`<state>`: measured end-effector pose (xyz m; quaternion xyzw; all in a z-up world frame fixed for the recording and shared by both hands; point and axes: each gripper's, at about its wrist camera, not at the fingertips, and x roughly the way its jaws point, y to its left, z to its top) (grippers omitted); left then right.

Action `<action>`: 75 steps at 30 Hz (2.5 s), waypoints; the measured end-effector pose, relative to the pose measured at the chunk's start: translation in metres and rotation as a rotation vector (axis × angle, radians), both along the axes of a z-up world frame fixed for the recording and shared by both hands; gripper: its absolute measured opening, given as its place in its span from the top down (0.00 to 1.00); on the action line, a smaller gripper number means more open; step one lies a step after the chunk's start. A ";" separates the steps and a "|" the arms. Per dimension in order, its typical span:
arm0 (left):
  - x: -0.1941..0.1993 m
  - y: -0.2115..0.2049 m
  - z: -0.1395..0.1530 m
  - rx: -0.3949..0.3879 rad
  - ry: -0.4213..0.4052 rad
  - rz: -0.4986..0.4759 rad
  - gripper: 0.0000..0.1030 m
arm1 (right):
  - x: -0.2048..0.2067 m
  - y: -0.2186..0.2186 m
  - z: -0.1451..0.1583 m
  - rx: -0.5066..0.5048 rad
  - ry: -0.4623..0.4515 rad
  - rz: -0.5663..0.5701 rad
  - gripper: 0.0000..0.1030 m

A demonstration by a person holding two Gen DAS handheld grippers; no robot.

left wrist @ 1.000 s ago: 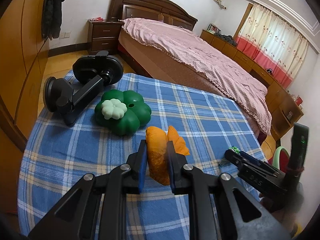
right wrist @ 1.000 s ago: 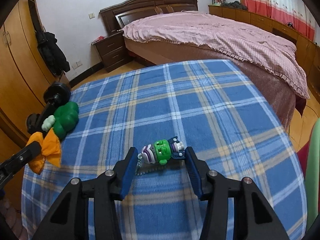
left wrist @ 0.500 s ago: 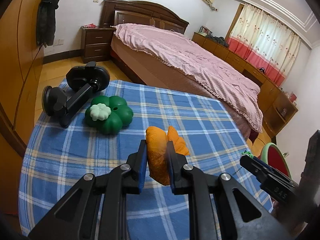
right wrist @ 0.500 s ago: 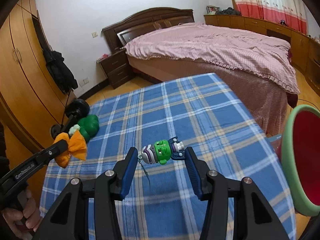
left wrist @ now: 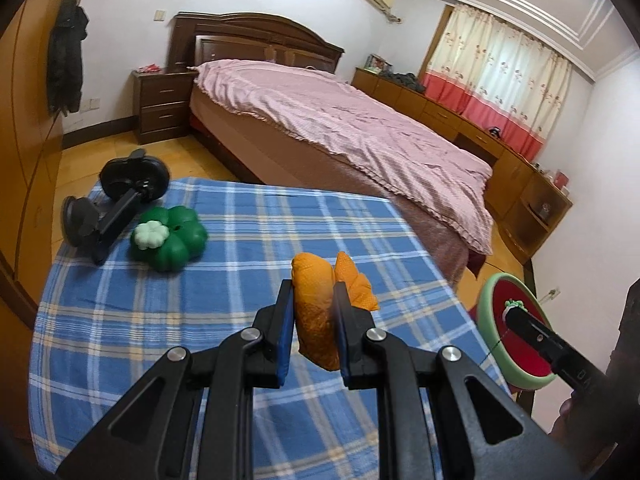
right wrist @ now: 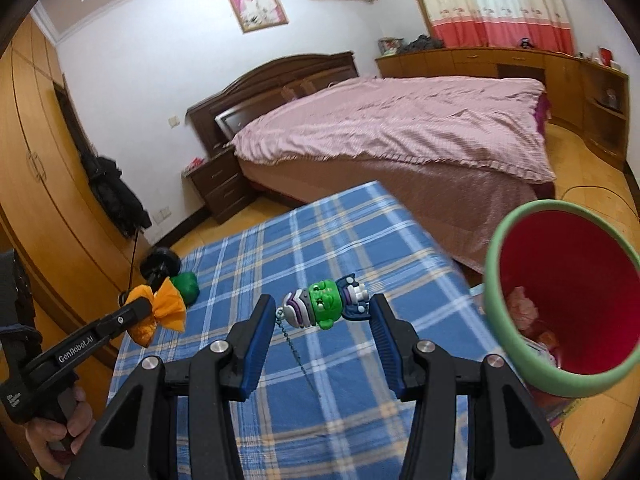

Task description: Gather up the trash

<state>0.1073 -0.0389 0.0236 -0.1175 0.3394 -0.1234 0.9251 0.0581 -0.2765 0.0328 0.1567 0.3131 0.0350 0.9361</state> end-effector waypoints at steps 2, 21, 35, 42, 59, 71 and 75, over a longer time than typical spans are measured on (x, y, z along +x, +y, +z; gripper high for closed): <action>-0.002 -0.009 0.003 0.005 -0.005 -0.019 0.83 | -0.009 -0.012 0.004 0.006 -0.017 -0.029 0.50; -0.002 -0.142 0.016 0.066 -0.020 -0.289 0.83 | -0.058 -0.138 0.002 0.066 -0.060 -0.304 0.50; 0.010 -0.254 -0.011 0.113 0.036 -0.493 0.83 | -0.064 -0.213 -0.036 0.116 0.014 -0.436 0.49; 0.013 -0.291 -0.027 0.129 0.066 -0.569 0.82 | -0.063 -0.232 -0.046 0.132 0.024 -0.464 0.48; 0.008 -0.279 -0.026 0.142 0.088 -0.551 0.60 | -0.069 -0.223 -0.039 0.131 0.014 -0.442 0.33; 0.000 -0.202 -0.003 0.149 0.059 -0.398 0.60 | -0.071 -0.157 -0.013 0.078 -0.018 -0.318 0.18; -0.004 -0.169 0.007 0.150 0.043 -0.337 0.60 | -0.072 -0.130 -0.004 0.058 -0.032 -0.272 0.15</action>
